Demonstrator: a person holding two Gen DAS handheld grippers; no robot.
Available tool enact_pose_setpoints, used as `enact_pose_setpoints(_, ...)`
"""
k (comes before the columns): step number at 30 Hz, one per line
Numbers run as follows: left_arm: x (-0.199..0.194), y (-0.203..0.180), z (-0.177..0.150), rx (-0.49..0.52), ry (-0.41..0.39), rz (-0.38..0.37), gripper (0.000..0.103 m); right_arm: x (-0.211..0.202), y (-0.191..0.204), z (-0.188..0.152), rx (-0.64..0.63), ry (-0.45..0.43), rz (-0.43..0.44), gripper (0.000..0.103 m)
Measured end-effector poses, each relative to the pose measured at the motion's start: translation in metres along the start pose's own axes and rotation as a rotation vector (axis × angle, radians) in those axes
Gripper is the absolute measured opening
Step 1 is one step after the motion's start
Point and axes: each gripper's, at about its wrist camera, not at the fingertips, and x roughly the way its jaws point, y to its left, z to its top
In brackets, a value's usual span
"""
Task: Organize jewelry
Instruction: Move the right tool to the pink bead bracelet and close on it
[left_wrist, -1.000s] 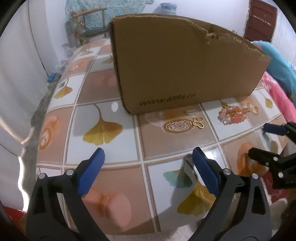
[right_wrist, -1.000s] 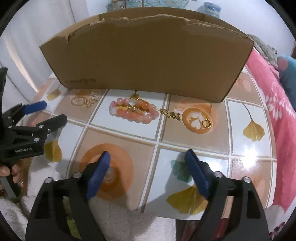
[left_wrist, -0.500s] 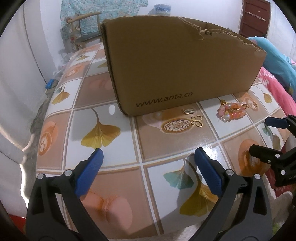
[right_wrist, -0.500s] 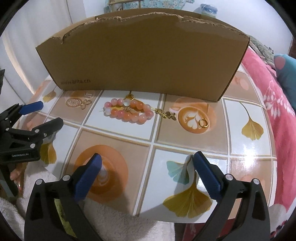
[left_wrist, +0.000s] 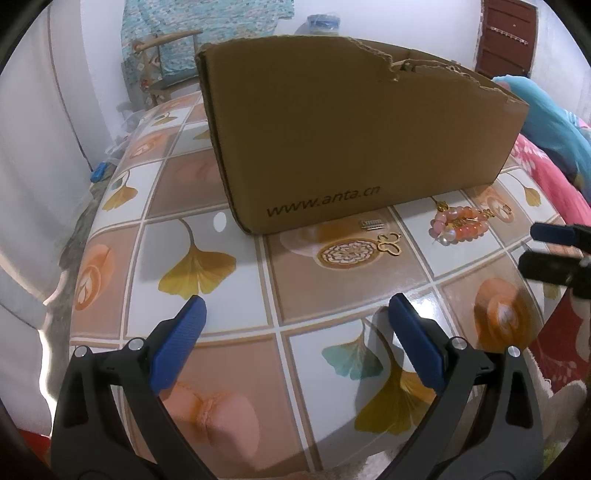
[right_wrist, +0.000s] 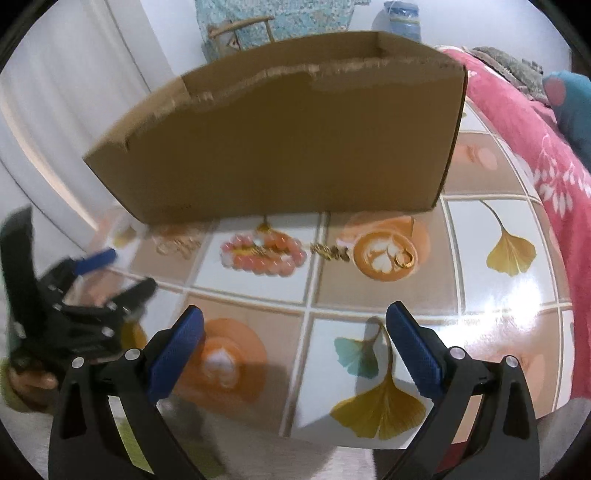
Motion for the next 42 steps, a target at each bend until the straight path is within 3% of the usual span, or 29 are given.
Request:
enact_pose_setpoints(6, -0.001, 0.001, -0.001, 0.002, -0.003, -0.002, 0.096, -0.010, 0.001, 0.006, 0.009, -0.042, 0.100, 0.090)
enact_pose_setpoints(22, 0.000, -0.003, 0.001, -0.015, 0.029, 0.011, 0.096, -0.006, 0.000, 0.006, 0.082, -0.051, 0.145, 0.063)
enact_pose_setpoints(33, 0.001, -0.001, 0.002, -0.018, 0.017, 0.009, 0.096, 0.013, 0.000, 0.020, 0.115, -0.019, 0.109, 0.027)
enact_pose_setpoints(42, -0.001, -0.001, -0.003, -0.010, -0.001, 0.003, 0.096, 0.037, 0.006, 0.030, 0.147, 0.023, 0.043, 0.015)
